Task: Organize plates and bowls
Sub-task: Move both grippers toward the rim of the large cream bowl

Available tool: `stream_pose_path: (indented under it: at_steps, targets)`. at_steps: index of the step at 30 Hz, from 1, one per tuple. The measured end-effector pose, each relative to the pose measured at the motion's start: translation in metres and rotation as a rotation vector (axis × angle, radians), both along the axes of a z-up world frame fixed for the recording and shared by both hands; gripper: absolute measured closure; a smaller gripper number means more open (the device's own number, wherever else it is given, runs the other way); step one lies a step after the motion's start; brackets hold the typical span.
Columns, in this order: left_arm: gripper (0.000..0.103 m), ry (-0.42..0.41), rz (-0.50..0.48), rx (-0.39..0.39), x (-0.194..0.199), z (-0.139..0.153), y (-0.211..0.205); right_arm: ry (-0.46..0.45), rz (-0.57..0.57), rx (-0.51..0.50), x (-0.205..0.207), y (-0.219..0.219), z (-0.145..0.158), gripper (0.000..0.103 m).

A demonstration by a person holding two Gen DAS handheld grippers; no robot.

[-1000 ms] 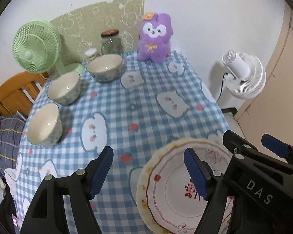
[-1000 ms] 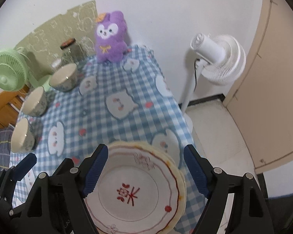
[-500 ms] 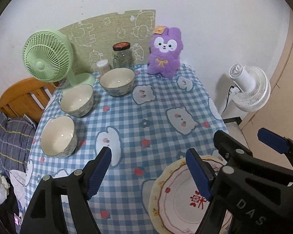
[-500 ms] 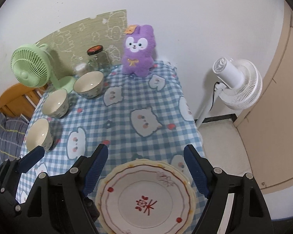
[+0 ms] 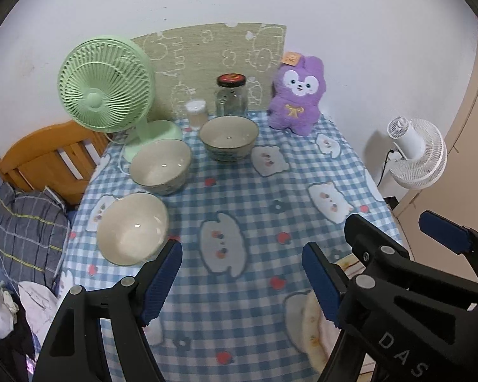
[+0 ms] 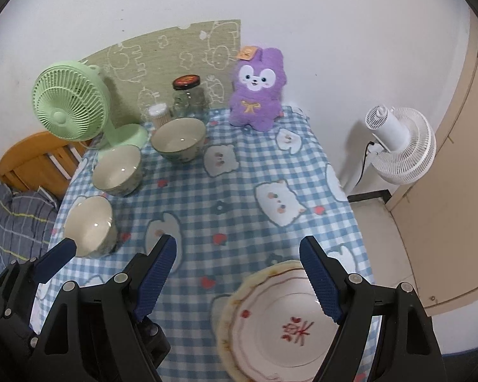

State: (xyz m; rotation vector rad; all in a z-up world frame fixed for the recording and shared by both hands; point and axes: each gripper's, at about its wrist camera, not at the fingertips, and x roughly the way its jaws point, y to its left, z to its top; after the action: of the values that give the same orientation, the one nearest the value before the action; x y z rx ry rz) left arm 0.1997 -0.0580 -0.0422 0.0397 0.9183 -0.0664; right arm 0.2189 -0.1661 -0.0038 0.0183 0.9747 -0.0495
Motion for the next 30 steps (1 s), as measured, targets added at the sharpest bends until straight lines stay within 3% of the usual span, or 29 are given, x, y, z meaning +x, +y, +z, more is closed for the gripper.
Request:
stream_pose_path:
  at_steps: [18, 30]
  targets:
    - [0.025, -0.022, 0.032, 0.022, 0.007, -0.005, 0.082, -0.021, 0.050, 0.035, 0.006, 0.086, -0.007, 0.021]
    - [0.026, -0.035, 0.036, 0.035, 0.019, -0.015, 0.118, -0.014, 0.077, 0.051, 0.021, 0.122, -0.023, 0.021]
